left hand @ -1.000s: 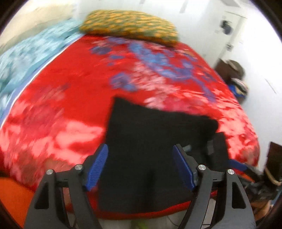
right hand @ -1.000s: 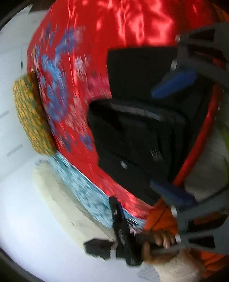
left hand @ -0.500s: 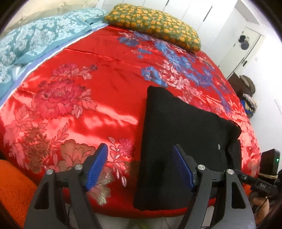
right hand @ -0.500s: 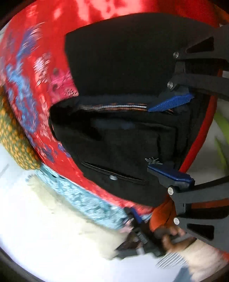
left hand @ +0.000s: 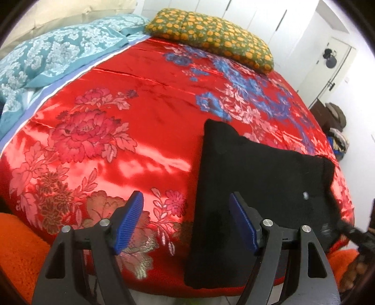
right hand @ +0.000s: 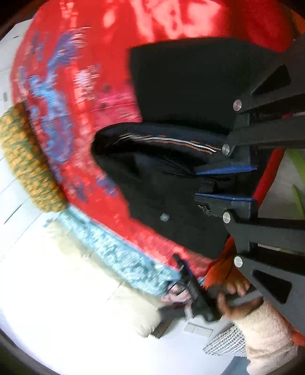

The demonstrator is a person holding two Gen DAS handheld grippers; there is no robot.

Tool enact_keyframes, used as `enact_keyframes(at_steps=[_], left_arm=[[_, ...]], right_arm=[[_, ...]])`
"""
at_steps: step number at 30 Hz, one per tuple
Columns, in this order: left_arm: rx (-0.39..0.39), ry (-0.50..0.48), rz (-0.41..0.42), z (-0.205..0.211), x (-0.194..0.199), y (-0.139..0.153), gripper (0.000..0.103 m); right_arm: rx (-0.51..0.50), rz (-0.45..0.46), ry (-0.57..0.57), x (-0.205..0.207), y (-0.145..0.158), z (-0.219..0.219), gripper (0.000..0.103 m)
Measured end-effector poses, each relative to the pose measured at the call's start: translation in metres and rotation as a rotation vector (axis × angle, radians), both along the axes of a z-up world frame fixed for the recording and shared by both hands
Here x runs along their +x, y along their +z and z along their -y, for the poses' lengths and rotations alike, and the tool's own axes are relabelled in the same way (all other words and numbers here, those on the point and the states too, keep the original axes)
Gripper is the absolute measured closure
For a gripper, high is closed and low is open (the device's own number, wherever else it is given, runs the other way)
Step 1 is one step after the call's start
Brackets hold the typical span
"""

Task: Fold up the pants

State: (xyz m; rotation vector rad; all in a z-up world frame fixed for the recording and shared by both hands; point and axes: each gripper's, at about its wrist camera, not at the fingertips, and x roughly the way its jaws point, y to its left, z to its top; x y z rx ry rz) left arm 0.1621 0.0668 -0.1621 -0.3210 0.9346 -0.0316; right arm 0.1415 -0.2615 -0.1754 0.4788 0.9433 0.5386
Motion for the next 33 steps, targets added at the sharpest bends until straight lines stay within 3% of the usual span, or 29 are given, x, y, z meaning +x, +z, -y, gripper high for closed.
enact_keyframes(at_steps=[5, 9, 13, 16, 18, 21, 22, 24, 25, 29, 33], left_arm=[[-0.014, 0.005, 0.027, -0.003, -0.004, 0.008, 0.026], [0.006, -0.031, 0.066, 0.005, -0.009, 0.017, 0.026], [0.039, -0.094, 0.092, 0.022, -0.01, 0.022, 0.026], [0.067, -0.164, 0.1, 0.042, -0.011, 0.021, 0.026], [0.1, -0.234, 0.101, 0.062, -0.012, 0.018, 0.026], [0.143, -0.333, 0.085, 0.089, -0.014, 0.01, 0.025], [0.177, -0.377, 0.068, 0.101, -0.015, 0.005, 0.025], [0.254, -0.447, 0.051, 0.119, -0.019, -0.005, 0.025], [0.28, -0.468, 0.052, 0.125, -0.022, -0.008, 0.026], [0.317, -0.519, 0.111, 0.138, -0.035, -0.001, 0.025], [0.292, -0.499, 0.128, 0.138, -0.032, 0.001, 0.021]], right_arm=[[-0.004, 0.131, -0.011, -0.011, 0.058, 0.006, 0.089], [-0.025, 0.174, -0.057, -0.025, 0.077, 0.028, 0.089], [-0.067, 0.104, -0.152, -0.038, 0.05, 0.061, 0.089], [-0.203, -0.024, -0.182, -0.039, 0.002, 0.07, 0.089], [-0.226, -0.132, -0.178, -0.039, -0.03, 0.07, 0.089], [-0.227, -0.134, -0.183, -0.036, -0.031, 0.072, 0.086], [-0.229, -0.137, -0.187, -0.035, -0.031, 0.074, 0.083], [-0.23, -0.156, -0.213, -0.038, -0.028, 0.08, 0.055], [-0.235, -0.161, -0.233, -0.037, -0.029, 0.084, 0.052], [-0.282, -0.036, -0.294, -0.028, 0.015, 0.092, 0.052], [-0.3, 0.099, -0.181, 0.009, 0.058, 0.054, 0.052]])
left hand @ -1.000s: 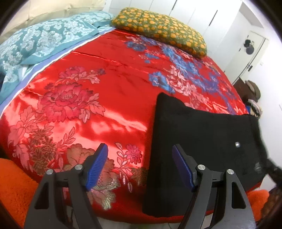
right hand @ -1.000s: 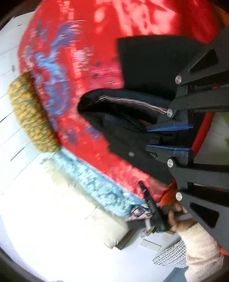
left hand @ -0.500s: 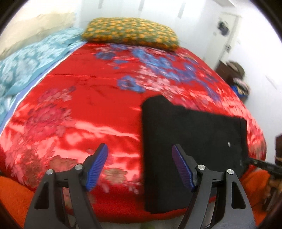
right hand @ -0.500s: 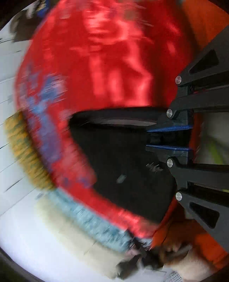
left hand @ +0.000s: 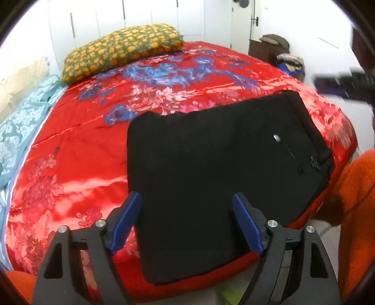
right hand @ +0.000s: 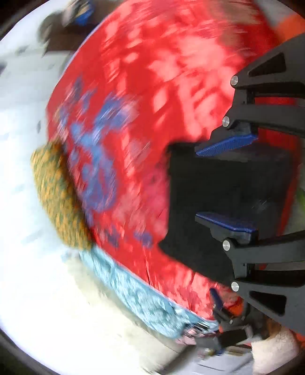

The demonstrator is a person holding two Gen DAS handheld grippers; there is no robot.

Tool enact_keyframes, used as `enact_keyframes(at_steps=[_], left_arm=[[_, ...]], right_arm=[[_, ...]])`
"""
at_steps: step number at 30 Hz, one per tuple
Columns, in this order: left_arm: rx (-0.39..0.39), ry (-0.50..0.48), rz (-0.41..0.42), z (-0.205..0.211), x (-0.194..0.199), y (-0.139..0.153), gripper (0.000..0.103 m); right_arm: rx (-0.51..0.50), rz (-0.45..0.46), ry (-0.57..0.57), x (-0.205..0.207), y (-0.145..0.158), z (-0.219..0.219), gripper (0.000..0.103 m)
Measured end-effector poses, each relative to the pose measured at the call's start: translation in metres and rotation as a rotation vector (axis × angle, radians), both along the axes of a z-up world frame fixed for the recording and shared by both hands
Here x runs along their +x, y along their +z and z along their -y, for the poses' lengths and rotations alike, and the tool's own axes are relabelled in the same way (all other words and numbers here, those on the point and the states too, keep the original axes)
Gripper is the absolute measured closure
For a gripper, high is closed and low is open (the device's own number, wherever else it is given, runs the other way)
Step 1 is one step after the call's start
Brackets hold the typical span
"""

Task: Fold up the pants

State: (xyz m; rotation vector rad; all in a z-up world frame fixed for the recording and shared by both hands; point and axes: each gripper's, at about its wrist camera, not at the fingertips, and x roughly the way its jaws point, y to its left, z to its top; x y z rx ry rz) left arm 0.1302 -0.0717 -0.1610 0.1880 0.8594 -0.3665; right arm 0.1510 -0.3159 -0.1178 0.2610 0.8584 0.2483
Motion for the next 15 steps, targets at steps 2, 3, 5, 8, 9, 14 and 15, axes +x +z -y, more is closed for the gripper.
enact_keyframes(at_steps=[2, 3, 5, 8, 9, 14, 15], left_arm=[[0.01, 0.003, -0.013, 0.0, 0.002, -0.003, 0.021], [0.019, 0.001, -0.015, 0.0, 0.001, -0.005, 0.021], [0.048, -0.014, -0.031, 0.001, 0.0, -0.01, 0.021], [0.055, -0.039, -0.057, 0.004, -0.004, -0.016, 0.019], [0.058, -0.043, -0.057, 0.005, -0.006, -0.016, 0.019], [0.043, -0.038, -0.063, 0.005, -0.009, -0.01, 0.019], [0.019, -0.028, -0.066, 0.003, -0.009, -0.007, 0.019]], right_arm=[[-0.006, 0.033, 0.068, 0.022, 0.004, -0.019, 0.052], [-0.019, 0.027, 0.089, 0.034, -0.002, -0.026, 0.053], [-0.07, -0.053, 0.092, 0.058, -0.029, -0.03, 0.058], [-0.176, -0.176, 0.038, 0.079, -0.08, -0.015, 0.082], [-0.151, -0.171, 0.027, 0.079, -0.087, -0.009, 0.082], [-0.184, -0.15, 0.006, 0.07, -0.071, -0.01, 0.082], [-0.191, -0.136, 0.003, 0.064, -0.064, -0.009, 0.082]])
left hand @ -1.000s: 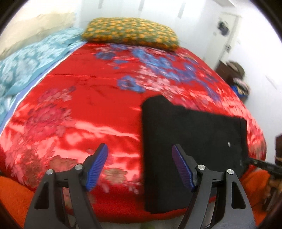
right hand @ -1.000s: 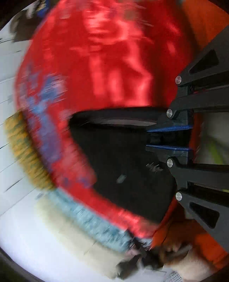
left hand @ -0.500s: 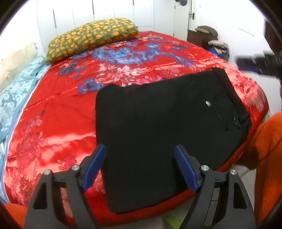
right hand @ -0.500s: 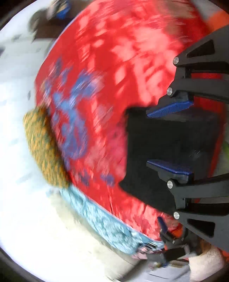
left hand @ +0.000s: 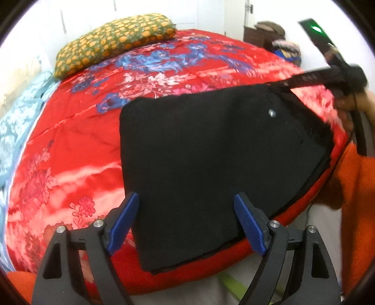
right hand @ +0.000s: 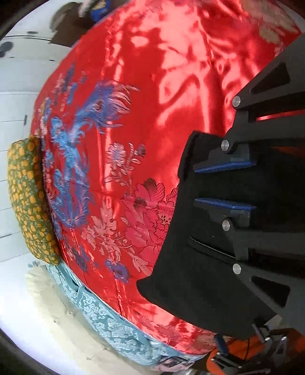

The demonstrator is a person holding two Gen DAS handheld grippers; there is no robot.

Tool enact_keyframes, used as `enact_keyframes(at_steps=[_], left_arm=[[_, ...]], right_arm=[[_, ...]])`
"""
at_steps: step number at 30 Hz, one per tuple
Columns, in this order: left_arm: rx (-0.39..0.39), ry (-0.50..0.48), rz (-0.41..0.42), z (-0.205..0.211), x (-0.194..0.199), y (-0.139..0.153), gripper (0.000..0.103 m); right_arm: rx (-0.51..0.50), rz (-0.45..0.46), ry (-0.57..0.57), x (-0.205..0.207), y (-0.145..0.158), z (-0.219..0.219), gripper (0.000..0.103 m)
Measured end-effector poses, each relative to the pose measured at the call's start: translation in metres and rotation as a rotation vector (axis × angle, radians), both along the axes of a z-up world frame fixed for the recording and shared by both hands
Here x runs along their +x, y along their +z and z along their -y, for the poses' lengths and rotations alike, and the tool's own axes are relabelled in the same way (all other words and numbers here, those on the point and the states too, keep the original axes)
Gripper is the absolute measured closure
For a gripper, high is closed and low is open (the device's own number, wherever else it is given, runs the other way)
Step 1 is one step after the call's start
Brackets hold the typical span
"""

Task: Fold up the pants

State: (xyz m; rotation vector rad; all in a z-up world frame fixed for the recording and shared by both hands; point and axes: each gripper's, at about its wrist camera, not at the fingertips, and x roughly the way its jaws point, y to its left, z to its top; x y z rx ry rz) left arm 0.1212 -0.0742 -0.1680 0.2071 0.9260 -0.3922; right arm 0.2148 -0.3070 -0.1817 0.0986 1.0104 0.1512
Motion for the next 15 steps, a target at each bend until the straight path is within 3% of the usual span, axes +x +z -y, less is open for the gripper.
enact_keyframes(at_steps=[4, 6, 11, 13, 15], left_arm=[[-0.112, 0.049, 0.001, -0.011, -0.001, 0.014, 0.018], [-0.117, 0.052, 0.005, -0.009, 0.001, 0.014, 0.017], [-0.002, 0.022, -0.062, 0.008, 0.006, -0.011, 0.017], [0.046, -0.004, -0.06, 0.013, 0.001, -0.015, 0.017], [0.042, -0.013, -0.061, 0.013, -0.001, -0.013, 0.016]], right_arm=[[0.011, 0.091, 0.053, -0.046, 0.04, -0.011, 0.082], [0.029, 0.081, 0.094, -0.07, 0.047, -0.025, 0.082], [-0.045, -0.091, 0.134, -0.109, -0.002, -0.048, 0.082], [0.006, -0.103, 0.106, -0.122, -0.017, -0.044, 0.082], [0.015, -0.121, 0.094, -0.124, -0.018, -0.043, 0.082]])
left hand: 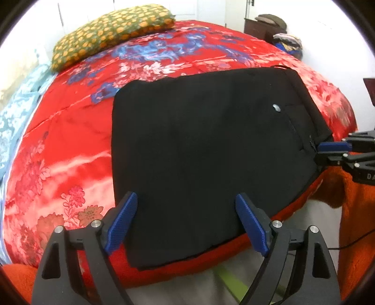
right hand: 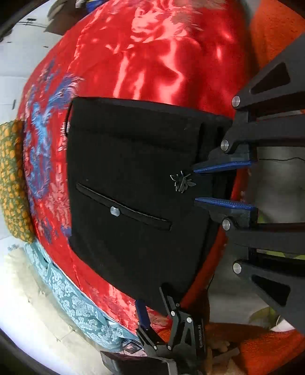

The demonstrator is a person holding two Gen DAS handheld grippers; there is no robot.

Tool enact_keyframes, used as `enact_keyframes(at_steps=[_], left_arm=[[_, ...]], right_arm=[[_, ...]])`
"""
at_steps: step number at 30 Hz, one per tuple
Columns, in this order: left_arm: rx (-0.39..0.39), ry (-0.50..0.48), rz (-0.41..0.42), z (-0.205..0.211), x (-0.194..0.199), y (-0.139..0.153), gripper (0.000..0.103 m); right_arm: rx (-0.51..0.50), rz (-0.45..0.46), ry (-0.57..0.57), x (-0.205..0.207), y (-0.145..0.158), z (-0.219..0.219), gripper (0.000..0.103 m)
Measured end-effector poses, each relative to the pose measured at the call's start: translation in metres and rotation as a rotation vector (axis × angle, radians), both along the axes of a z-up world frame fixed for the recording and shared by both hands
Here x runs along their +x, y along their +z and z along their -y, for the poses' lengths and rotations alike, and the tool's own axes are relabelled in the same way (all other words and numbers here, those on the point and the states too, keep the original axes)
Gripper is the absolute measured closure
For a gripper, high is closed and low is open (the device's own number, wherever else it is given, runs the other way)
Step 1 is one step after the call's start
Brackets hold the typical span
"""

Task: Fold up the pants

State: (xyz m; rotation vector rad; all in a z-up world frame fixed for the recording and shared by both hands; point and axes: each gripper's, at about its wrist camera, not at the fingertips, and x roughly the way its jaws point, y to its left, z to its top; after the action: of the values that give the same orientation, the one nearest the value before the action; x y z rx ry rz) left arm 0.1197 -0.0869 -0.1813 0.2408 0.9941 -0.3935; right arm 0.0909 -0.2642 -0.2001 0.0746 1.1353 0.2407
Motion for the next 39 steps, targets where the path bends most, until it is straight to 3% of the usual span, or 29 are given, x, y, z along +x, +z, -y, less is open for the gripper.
enact_keyframes(at_steps=[5, 8, 10, 14, 20, 23, 25, 26, 28, 30, 32, 36, 39], left_arm=[[-0.052, 0.036, -0.017, -0.009, 0.007, 0.007, 0.015], [-0.158, 0.11, -0.033, -0.026, 0.024, 0.017, 0.015], [-0.189, 0.168, -0.058, -0.033, 0.049, 0.02, 0.015], [-0.165, 0.222, -0.08, -0.032, 0.103, 0.018, 0.015], [-0.065, 0.204, -0.163, -0.004, 0.173, -0.004, 0.014], [-0.025, 0.301, -0.201, -0.012, 0.205, -0.019, 0.013], [-0.065, 0.389, -0.219, -0.029, 0.219, -0.024, 0.01], [-0.093, 0.419, -0.226, -0.037, 0.221, -0.024, 0.011], [-0.071, 0.504, -0.197, -0.054, 0.223, -0.018, 0.013], [-0.138, 0.535, -0.188, -0.073, 0.218, -0.008, 0.014], [-0.156, 0.55, -0.179, -0.085, 0.208, 0.001, 0.015], [-0.169, 0.459, -0.148, -0.087, 0.165, 0.024, 0.015], [-0.186, 0.341, -0.146, -0.069, 0.12, 0.038, 0.015]], right_arm=[[0.025, -0.01, -0.01, 0.001, -0.002, 0.003, 0.082], [0.022, -0.008, -0.01, 0.003, -0.002, 0.002, 0.082], [0.014, -0.006, -0.007, 0.003, -0.003, 0.0, 0.082], [0.014, -0.004, -0.003, 0.002, -0.004, 0.0, 0.082], [0.021, 0.002, 0.002, 0.0, -0.005, 0.002, 0.082], [0.014, 0.003, 0.006, 0.001, -0.005, 0.001, 0.082], [0.017, 0.001, 0.007, 0.001, -0.005, 0.001, 0.082], [0.022, -0.001, 0.006, 0.001, -0.005, 0.002, 0.082], [0.035, -0.007, 0.003, 0.003, -0.006, 0.004, 0.082], [0.052, -0.01, -0.001, 0.004, -0.007, 0.006, 0.082], [0.064, -0.012, -0.001, 0.005, -0.007, 0.008, 0.082], [0.095, -0.003, -0.012, 0.005, -0.001, 0.013, 0.08], [0.073, 0.064, -0.015, -0.004, 0.017, 0.009, 0.079]])
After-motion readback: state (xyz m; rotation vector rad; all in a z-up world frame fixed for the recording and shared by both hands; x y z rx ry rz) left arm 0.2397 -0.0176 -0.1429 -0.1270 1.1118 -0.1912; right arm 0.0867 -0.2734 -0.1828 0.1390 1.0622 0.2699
